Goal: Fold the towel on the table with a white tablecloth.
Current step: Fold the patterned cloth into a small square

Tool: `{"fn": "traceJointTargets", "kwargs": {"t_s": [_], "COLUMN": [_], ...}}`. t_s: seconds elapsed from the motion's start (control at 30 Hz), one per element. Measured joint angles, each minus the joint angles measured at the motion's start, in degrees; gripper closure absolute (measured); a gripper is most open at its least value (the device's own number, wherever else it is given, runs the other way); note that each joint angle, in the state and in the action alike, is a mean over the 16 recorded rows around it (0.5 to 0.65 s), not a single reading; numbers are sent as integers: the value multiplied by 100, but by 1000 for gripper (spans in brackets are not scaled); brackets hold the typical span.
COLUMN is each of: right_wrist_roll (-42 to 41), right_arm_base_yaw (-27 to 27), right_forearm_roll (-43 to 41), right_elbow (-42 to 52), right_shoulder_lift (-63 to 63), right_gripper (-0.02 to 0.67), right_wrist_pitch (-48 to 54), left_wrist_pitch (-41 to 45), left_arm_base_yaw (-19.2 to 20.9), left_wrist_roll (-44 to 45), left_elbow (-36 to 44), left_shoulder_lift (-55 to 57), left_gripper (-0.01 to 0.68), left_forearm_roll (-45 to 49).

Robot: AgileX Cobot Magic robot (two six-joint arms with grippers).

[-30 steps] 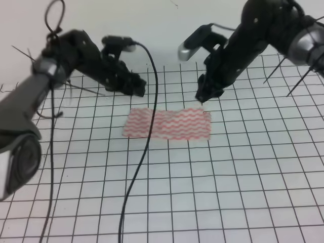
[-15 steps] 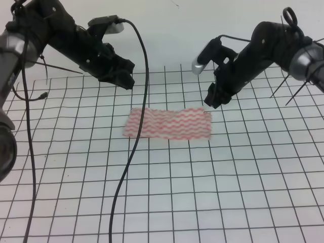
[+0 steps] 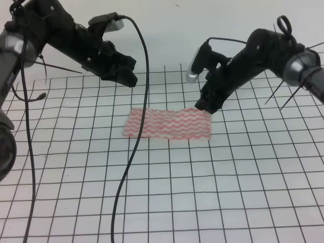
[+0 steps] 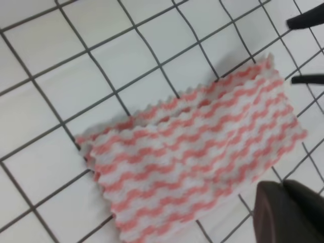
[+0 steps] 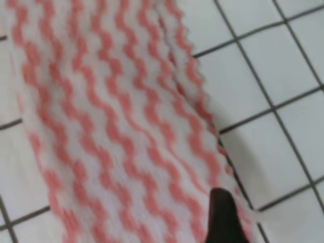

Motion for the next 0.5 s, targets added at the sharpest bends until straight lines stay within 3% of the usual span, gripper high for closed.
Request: {"fn": "traceJointTargets", "kwargs": {"t_s": [0.23,0.5], "right_wrist_roll": [-378,-490], "right_arm_base_yaw": [69,93], "right_forearm_roll": [31,15], "right_elbow": [0,0], "right_shoulder_lift": [119,212], "right_gripper": [258,326], "right_wrist_pitch": [-59,-48], "left_wrist_pitch": [5,9], "left_arm_base_yaw": [0,0], "left_wrist_roll": [20,38], "left_elbow": [0,0], "left_shoulder_lift": [0,0], "left_gripper": [673,673], "left_forearm_roll": [-59,-79]}}
